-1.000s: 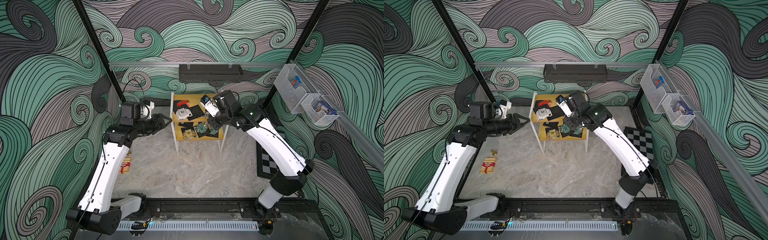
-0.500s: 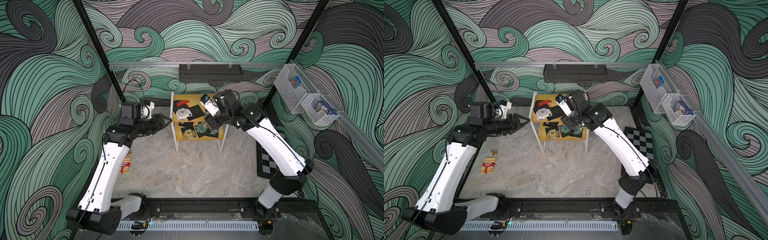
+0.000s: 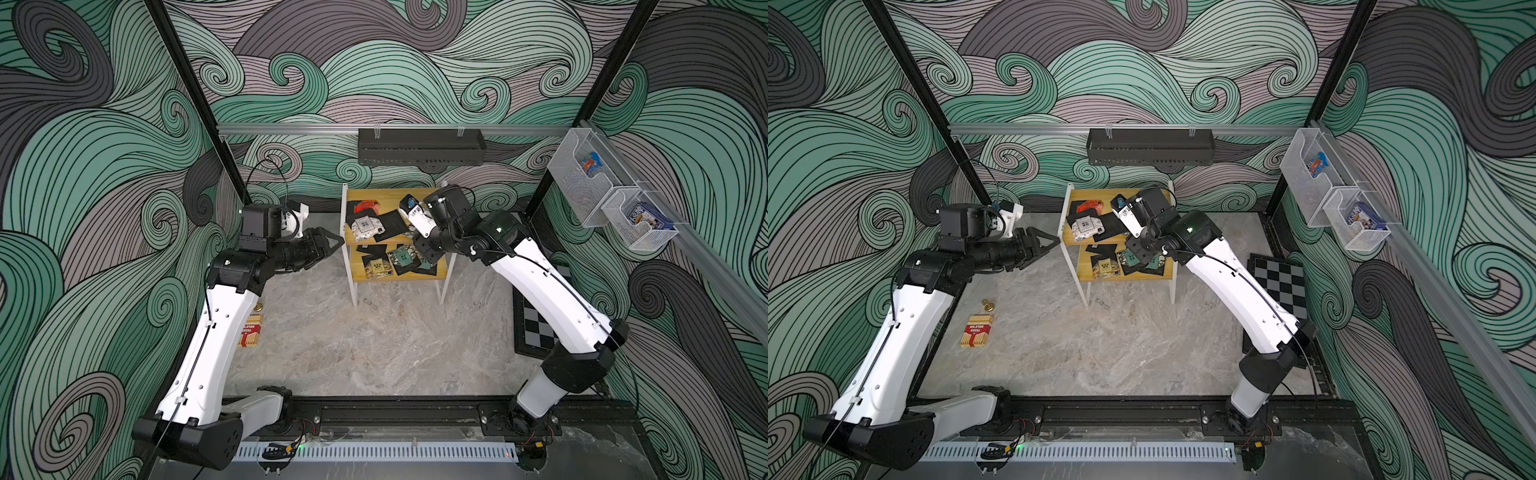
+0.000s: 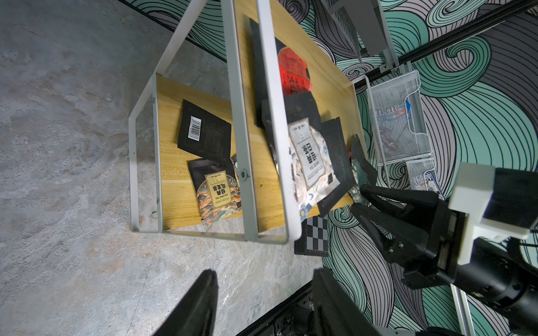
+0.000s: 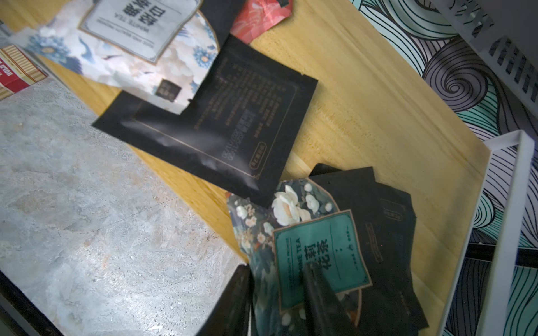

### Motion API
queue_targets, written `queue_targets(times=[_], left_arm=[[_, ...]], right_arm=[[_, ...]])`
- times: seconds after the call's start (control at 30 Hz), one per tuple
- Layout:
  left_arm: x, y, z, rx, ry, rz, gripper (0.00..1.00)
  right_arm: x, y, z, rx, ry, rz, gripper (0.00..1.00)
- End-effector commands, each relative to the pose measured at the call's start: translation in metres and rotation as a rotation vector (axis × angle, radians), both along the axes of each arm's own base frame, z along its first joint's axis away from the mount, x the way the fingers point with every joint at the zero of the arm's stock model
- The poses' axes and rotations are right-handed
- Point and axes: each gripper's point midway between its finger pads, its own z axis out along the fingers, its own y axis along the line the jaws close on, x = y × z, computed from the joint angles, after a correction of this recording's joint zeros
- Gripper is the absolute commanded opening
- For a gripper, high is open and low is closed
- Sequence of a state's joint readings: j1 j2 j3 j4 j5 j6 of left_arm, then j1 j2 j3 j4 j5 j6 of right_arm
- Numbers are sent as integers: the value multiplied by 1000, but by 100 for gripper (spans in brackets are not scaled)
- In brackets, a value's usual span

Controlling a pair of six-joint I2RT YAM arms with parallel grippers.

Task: Remove the tea bags from the shelf
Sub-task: Pick up the tea bag from the shelf.

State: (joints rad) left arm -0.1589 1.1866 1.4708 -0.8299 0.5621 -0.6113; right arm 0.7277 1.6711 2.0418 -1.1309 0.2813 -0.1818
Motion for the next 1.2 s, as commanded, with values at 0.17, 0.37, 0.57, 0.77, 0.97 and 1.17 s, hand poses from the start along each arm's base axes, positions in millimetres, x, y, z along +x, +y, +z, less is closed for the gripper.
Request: queue_targets(times=[0.17, 0.37, 0.57, 0.77, 0.97, 1.17], left_arm=[[-5, -3, 10, -15, -34, -15, 56], [-6, -2, 9, -13, -35, -15, 56], [-6, -2, 9, -12, -33, -13, 56], [-6, -2, 10, -11, -37, -14, 56], [-4, -3, 16, -13, -53, -15, 57], [-3, -3, 23, -17, -71, -15, 61]], right_arm=[[-2, -1, 12, 20, -15, -5, 17], [2, 0, 26, 40, -50, -11, 12], [4, 1, 38, 55, -78, -11, 5], [5, -1, 50, 70, -107, -22, 0], [5, -7, 79, 113, -182, -40, 0], [-1, -28, 102, 118, -256, -92, 0]])
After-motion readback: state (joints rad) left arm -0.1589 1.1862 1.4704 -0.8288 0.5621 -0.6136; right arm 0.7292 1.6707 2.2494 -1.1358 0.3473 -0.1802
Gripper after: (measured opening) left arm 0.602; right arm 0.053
